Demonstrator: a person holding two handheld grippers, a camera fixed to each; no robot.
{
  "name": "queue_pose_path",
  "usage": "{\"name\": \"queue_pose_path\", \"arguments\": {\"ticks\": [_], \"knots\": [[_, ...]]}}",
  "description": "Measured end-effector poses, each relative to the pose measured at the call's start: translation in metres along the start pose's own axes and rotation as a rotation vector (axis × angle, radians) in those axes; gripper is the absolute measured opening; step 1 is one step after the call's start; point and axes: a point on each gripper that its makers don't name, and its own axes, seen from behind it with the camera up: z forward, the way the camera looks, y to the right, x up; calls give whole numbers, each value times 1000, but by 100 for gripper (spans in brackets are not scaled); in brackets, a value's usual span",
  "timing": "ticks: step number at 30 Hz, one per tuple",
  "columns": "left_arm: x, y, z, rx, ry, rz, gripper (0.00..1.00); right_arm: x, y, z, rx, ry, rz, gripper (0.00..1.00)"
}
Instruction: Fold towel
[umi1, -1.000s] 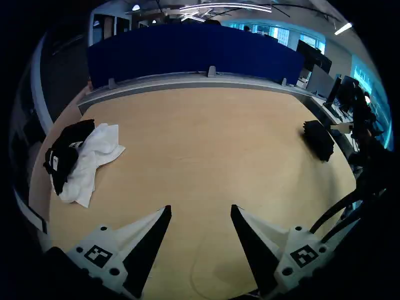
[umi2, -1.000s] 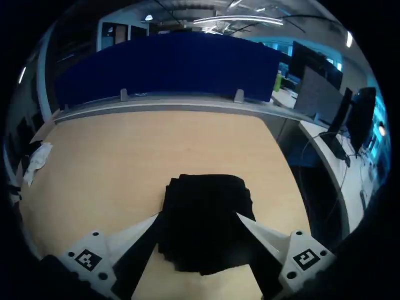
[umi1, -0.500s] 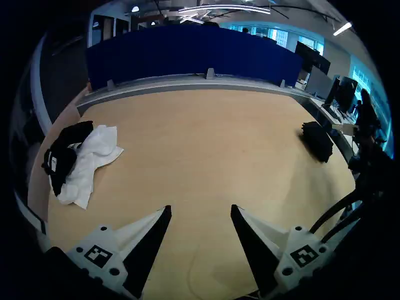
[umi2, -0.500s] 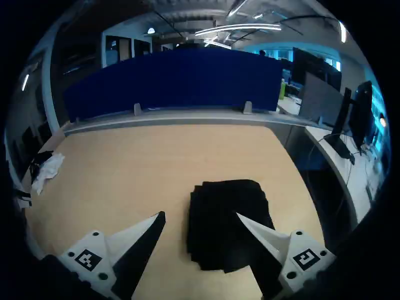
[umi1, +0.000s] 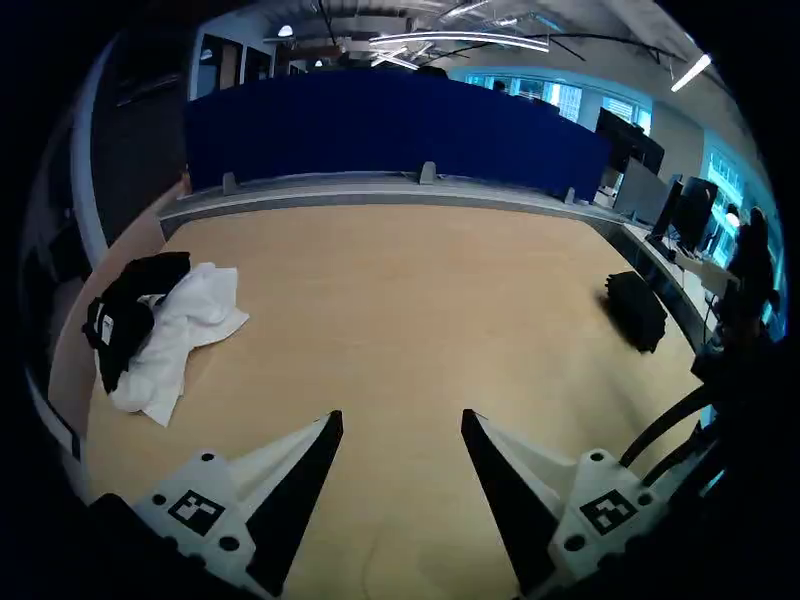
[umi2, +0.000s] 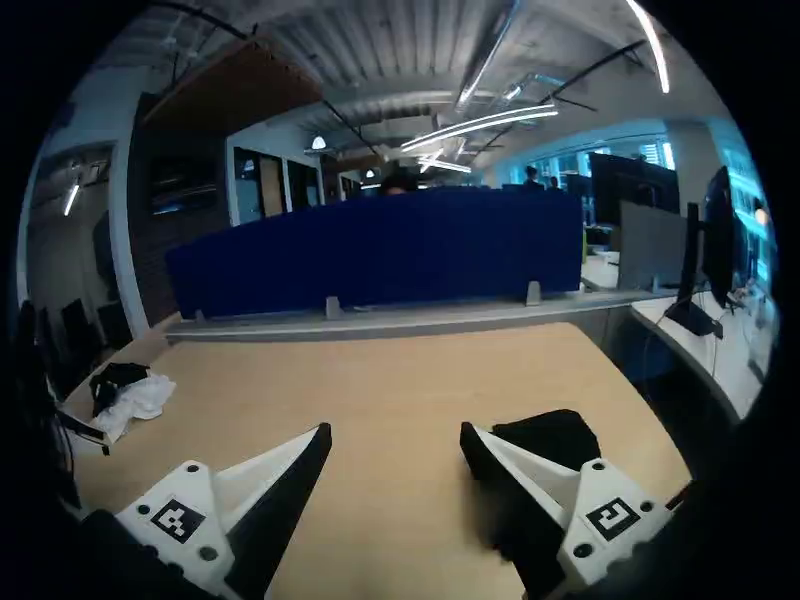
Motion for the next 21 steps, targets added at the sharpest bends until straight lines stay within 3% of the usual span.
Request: {"name": "queue_pose_path", "arguments": {"ticks": [8,14,21], "knots": [[16,-4,1,4,82,-19,88,16,-24,-7,-61,106,-30,100],[28,-19,2,29,146,-36,88,23,-47,-6,-48,125,-71,100],[46,-32,0,47,228,-21,87,19,-57,-1,-65,112,-81,100]]}}
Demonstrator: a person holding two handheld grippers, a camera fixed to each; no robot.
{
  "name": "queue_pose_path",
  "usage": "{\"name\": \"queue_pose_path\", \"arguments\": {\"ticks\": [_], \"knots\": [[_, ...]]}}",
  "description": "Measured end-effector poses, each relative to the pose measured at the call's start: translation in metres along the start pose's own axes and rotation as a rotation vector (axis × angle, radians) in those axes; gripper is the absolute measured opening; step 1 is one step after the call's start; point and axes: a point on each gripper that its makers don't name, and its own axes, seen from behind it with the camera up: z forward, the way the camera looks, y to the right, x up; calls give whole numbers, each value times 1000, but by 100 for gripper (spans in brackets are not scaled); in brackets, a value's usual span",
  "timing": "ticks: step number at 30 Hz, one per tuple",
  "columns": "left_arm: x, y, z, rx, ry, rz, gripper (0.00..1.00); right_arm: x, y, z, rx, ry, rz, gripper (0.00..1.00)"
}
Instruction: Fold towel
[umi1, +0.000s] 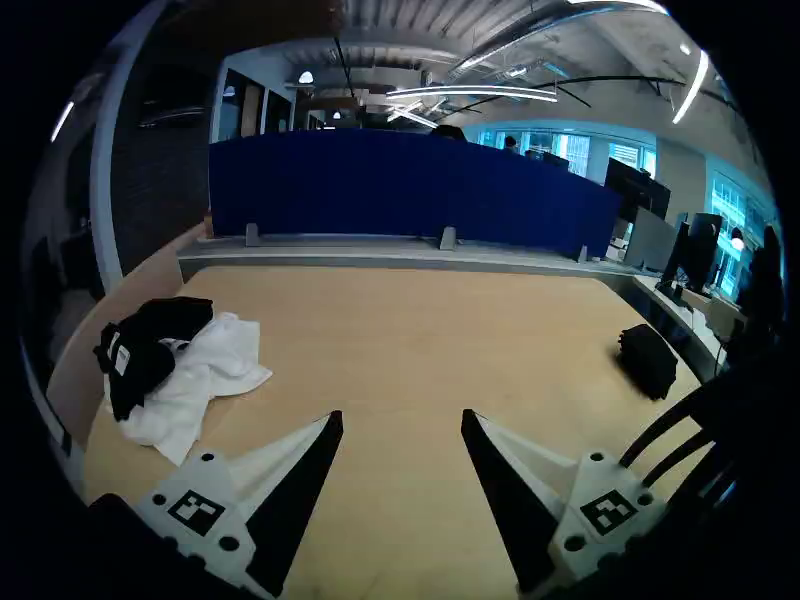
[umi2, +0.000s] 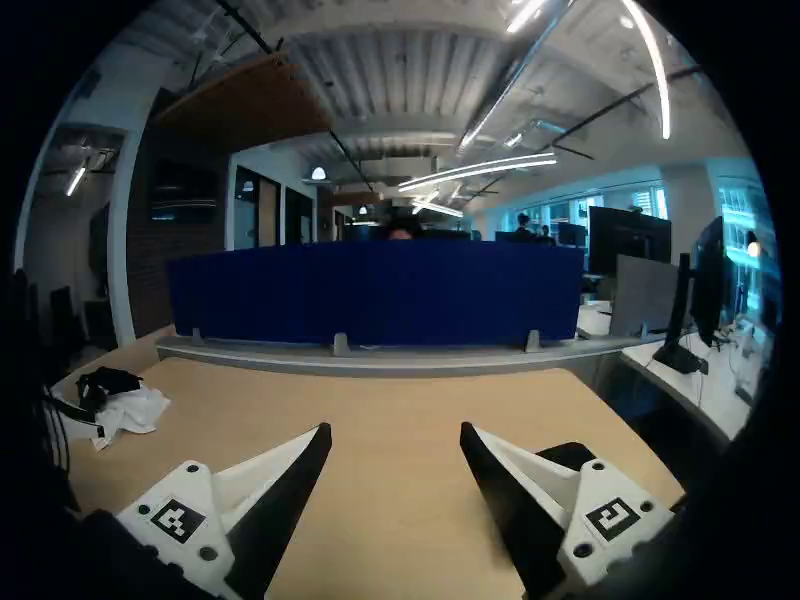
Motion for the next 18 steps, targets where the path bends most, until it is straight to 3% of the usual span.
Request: {"name": "queue_pose_path", "arguments": {"ticks": [9,18], "knots": [[26,-13,3,36,130,58,87,-8,-17,-1,18,-47,13,100],[27,-25,19,91,223,103,87,-9,-20,3,6,-54,31,100]]}}
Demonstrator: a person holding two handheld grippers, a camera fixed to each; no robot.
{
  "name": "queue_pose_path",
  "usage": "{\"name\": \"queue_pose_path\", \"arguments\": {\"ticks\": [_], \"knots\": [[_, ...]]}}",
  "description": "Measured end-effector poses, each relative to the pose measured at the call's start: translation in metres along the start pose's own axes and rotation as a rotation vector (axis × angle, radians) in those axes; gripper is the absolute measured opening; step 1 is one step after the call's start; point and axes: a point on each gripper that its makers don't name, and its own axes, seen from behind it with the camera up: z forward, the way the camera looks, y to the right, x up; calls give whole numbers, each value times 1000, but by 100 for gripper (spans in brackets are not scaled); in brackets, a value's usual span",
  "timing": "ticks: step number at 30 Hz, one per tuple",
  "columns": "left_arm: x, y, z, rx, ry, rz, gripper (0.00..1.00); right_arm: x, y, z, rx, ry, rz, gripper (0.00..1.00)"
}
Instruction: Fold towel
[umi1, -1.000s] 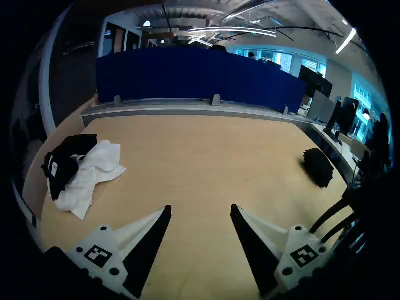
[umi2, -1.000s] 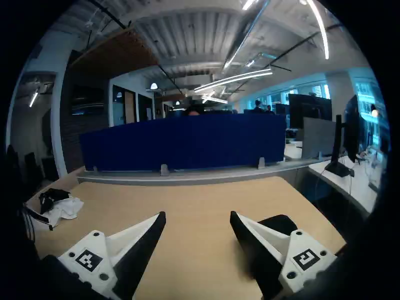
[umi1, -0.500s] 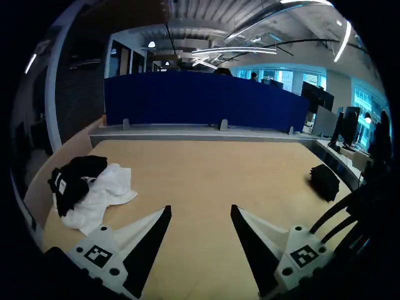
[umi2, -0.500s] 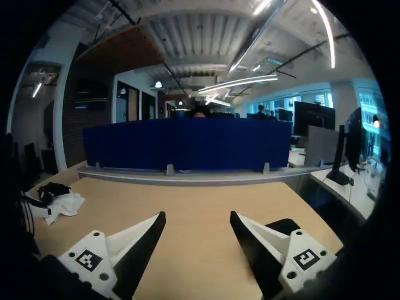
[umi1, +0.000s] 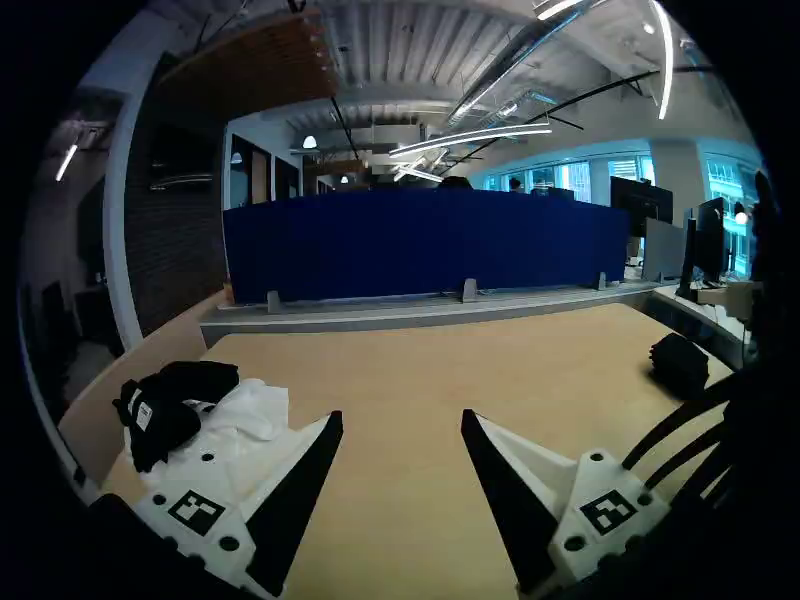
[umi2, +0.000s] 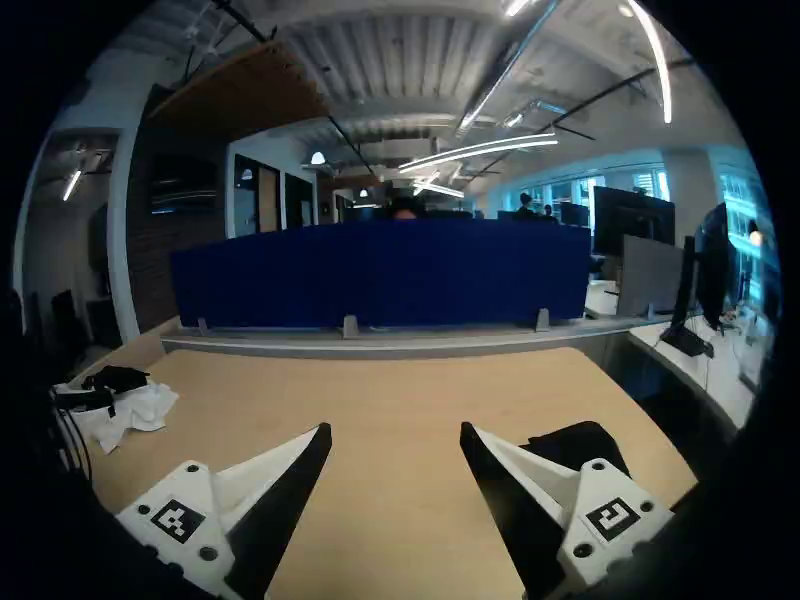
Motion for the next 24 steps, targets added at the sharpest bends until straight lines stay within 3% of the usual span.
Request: {"name": "queue_pose_path", "arguments": {"ticks": [12,24], "knots": [[-32,-19,23,47,116,12,88,-9,-10,18,-8,26,-29,100],[-44,-24,45,54,213,-14,88,-29,-31,35,15,19,-80,100]]}}
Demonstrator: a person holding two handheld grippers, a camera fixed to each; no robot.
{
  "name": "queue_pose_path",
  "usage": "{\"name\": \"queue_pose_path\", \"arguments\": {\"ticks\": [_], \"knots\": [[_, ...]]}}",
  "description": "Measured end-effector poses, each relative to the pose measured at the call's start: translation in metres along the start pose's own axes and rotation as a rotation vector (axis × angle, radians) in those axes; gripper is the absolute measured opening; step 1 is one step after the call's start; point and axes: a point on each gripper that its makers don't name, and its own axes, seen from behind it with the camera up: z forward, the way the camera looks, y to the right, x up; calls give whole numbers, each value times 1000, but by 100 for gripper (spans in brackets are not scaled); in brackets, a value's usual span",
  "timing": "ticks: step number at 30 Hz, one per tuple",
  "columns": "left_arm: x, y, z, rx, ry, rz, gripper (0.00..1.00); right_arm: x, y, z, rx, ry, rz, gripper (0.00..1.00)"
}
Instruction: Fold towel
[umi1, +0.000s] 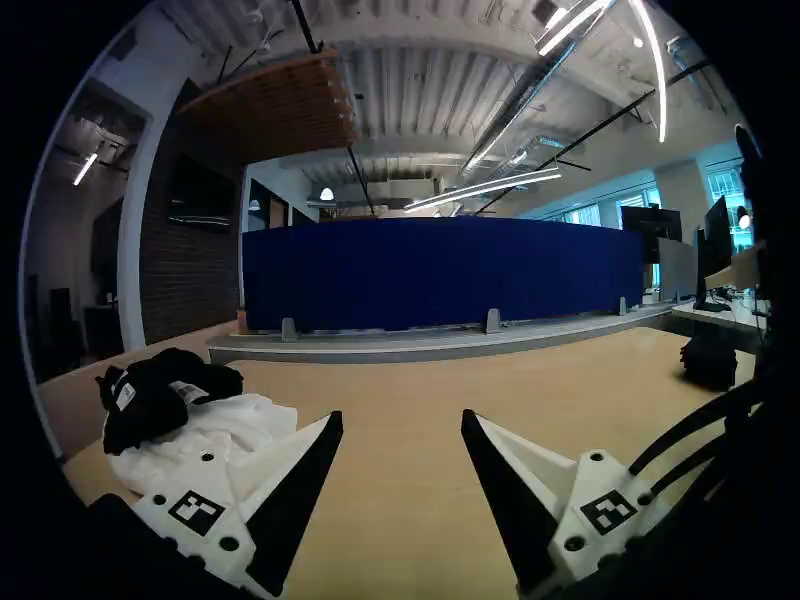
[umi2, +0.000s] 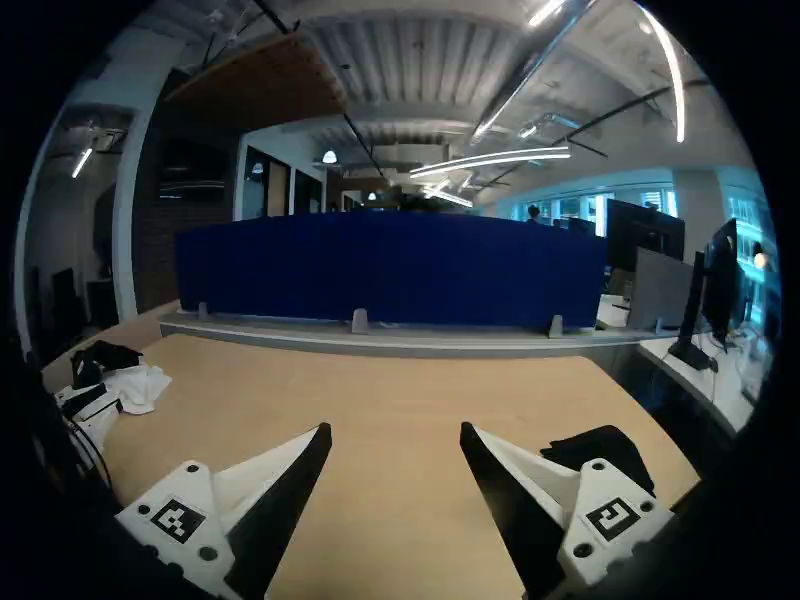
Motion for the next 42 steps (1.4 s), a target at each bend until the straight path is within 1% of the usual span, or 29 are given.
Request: {"name": "queue_pose_path", "arguments": {"ticks": [5,8,11,17,24,29,32,38,42], "knots": [[-4,-4,3,11,19,-3,88,-2,1,-3,2,-2,-19,100],[-4,-4,3,15,31,-7,88,-2,5,-3,-7,-4,-22,100],[-6,-4,3,15,38,-8,88,-1,8,-3,-10,1,-15,100],[-8,-11,3,38,42,2,87,-9,7,-3,0,-10,-3,100],[-9,-15,4,42,50,-27,88,-11,7,-1,8,-17,-9,100],[-9,-15,3,42,49,-31,87,-10,9,-1,5,-9,1,100],[-8,-15,3,44,48,-31,88,-10,12,-1,1,-5,7,100],[-9,-15,2,44,46,-32,88,-7,27,-5,-16,15,28,100],[-10,-15,2,44,46,-32,88,4,41,-13,-27,47,40,100]]}}
